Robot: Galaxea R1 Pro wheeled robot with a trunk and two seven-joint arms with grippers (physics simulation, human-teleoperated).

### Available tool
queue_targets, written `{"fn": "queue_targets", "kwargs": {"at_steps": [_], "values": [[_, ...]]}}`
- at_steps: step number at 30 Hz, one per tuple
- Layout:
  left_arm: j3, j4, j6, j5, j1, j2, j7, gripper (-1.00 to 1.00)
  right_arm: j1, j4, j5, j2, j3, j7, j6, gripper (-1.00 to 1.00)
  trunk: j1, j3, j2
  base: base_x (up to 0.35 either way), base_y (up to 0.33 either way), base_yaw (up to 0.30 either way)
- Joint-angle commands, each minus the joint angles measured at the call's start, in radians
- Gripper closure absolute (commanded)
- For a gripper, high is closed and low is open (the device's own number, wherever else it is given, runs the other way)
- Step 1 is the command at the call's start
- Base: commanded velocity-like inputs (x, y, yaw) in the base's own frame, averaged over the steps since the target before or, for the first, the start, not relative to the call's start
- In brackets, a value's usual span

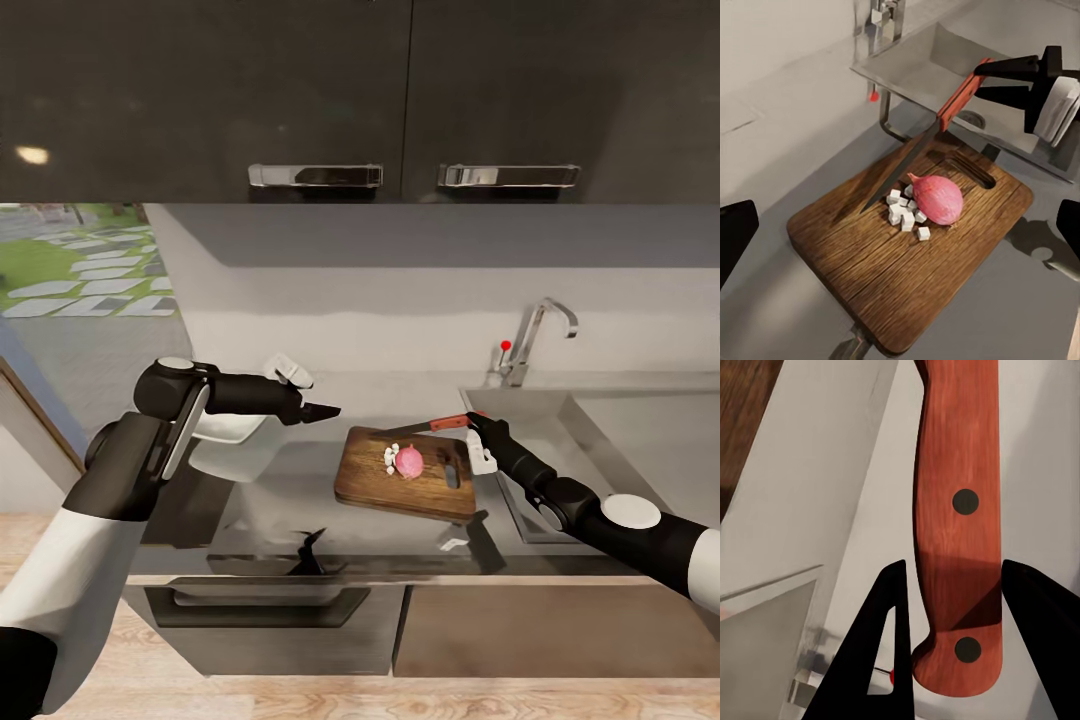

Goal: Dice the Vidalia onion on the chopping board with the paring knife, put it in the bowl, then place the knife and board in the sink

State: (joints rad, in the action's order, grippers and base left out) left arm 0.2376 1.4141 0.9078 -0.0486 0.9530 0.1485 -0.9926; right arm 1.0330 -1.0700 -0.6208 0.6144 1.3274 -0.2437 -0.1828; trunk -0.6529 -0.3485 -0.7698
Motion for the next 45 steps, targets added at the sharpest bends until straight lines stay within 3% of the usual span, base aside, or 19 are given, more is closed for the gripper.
{"fn": "queue_targets", "kwargs": {"at_steps": [1, 15, 45], "values": [[0.000, 0.001, 0.006, -0.005, 0.001, 0.000, -0.006, -1.00, 0.002, -0.001, -0.010, 0.001, 0.006, -0.005, -0.010, 1.00, 0.000, -0.001, -0.001, -0.045, 0.000, 0.000], [0.000, -0.002, 0.007, -0.005, 0.001, 0.001, -0.006, -1.00, 0.002, -0.001, -0.010, 0.001, 0.006, -0.005, -0.010, 1.00, 0.000, -0.001, -0.001, -0.202, 0.000, 0.000], [0.014, -0.001, 0.011, -0.005, 0.001, 0.000, -0.006, -1.00, 0.002, -0.001, -0.010, 0.005, 0.006, -0.005, -0.010, 1.00, 0.000, -0.001, -0.001, 0.038, 0.000, 0.000]]}}
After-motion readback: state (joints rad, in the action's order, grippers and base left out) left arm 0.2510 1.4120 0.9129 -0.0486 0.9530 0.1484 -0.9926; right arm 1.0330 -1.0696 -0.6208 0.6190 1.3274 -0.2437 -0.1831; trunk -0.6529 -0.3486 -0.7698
